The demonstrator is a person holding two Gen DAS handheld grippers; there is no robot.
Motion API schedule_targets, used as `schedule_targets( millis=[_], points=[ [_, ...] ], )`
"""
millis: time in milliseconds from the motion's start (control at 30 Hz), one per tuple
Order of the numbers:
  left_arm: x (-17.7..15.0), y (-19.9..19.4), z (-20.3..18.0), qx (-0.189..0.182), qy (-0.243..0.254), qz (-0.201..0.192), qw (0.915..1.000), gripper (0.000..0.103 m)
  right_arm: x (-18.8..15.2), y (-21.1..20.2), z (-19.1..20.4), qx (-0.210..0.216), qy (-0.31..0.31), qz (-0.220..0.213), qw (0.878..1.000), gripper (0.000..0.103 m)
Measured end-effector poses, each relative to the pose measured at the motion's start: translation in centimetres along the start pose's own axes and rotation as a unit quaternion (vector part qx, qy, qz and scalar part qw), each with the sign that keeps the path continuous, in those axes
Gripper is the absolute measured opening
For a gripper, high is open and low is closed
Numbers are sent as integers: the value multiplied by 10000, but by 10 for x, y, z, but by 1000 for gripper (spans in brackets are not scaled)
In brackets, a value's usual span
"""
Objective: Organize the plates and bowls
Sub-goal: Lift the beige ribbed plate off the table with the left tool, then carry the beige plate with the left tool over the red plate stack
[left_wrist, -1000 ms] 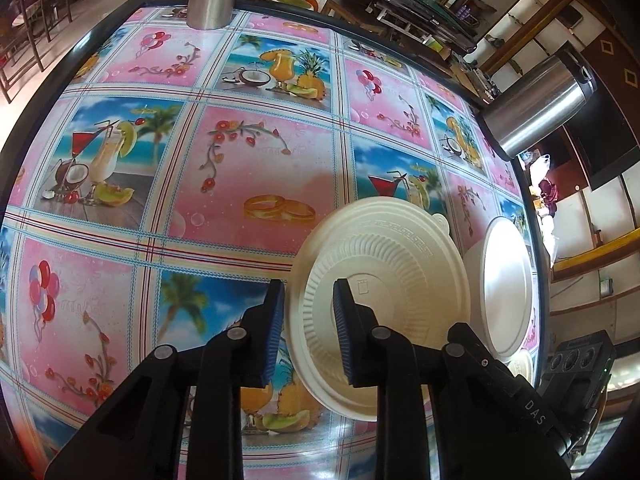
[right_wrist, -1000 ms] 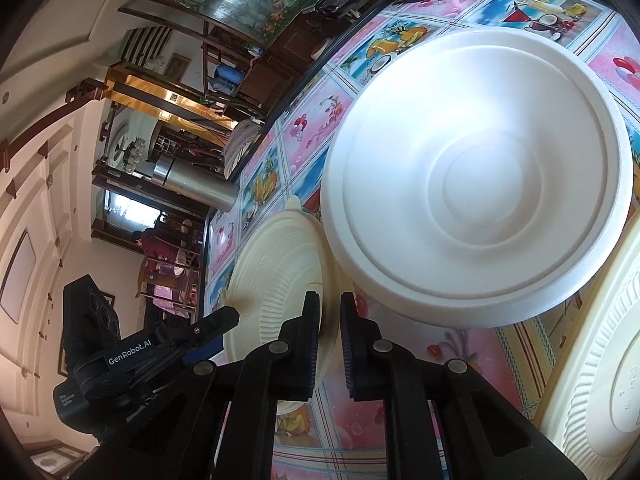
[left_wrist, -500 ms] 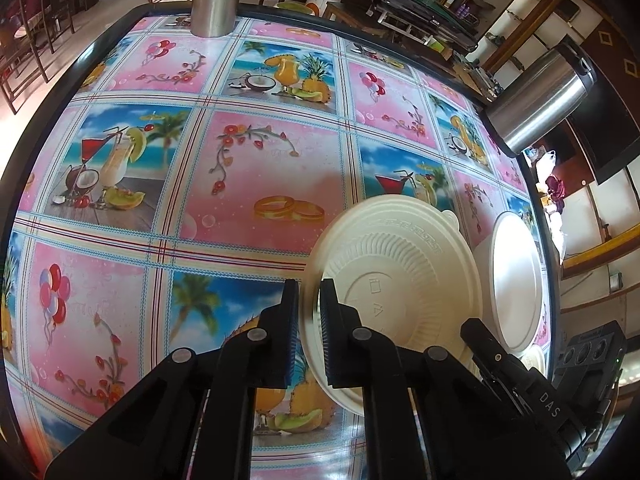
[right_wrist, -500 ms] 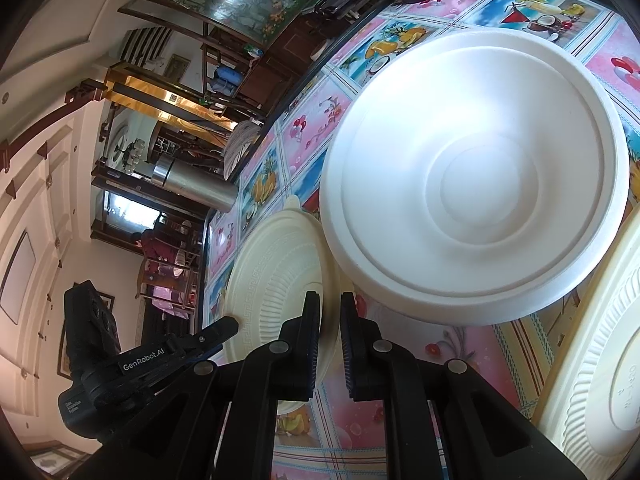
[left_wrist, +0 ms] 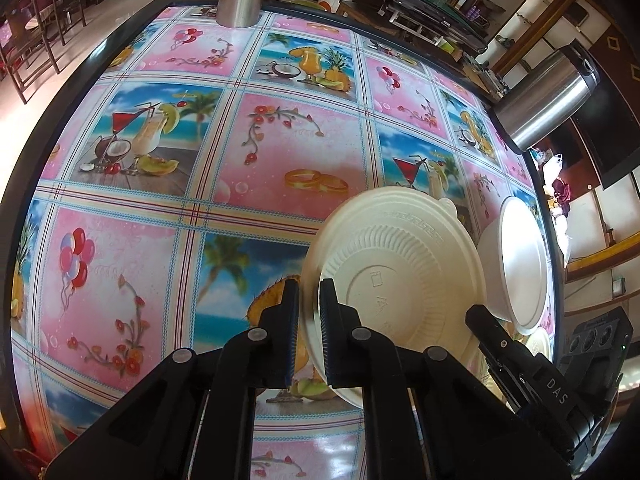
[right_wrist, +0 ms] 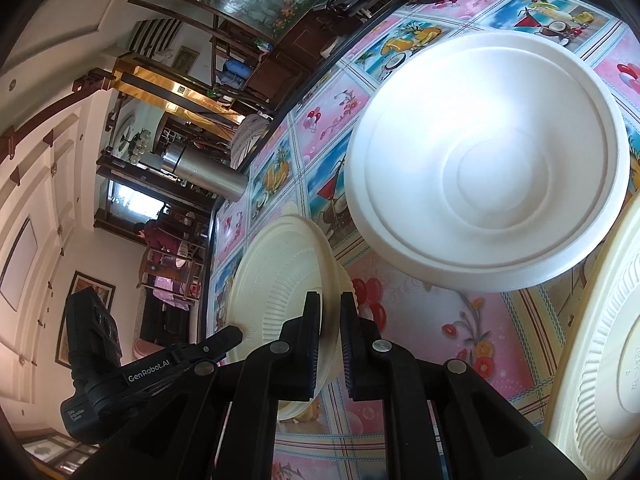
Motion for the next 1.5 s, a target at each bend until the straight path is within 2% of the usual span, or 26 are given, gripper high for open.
schedule_targets(
  millis=[200,467,567,800,967,1167,1500],
  points=[
    [-21,-1,6,-24,-94,77,9999,8,-11,2,-4,-6,38,180,9998,10],
    [-66,-16,11,-120,-185,84,9997,8,-37,-12,-6,9,-88,207,9997,9],
    [-88,-19,11,-152,-204,135,9996,8,-52,-23,-10,63,-187,195,9996,9],
    [-142,-27,-3,-493,-139,197,9985,8,-97,-45,-39,262,-87,352,9990,10],
    [-165,-42,-9,-658,-116,-24,9978,8,-120,-69,-50,296,-127,344,9989,10],
    [-188,-48,-10,-768,-76,-164,9969,8,-131,-104,-48,277,-358,203,9988,10],
    [-215,-40,-8,-734,-10,-275,9969,8,-152,-116,-62,100,-376,282,9988,10]
  ],
)
Point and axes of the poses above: each gripper's, at about its wrist camera, not at the fingertips, and y roughly the way its jaws point, z to its left, x to its top, the point moved 5 cm from there along y, roughly the way its jaws point, and after that the axes turned 8 degrees about z, right-handed, at the moved point
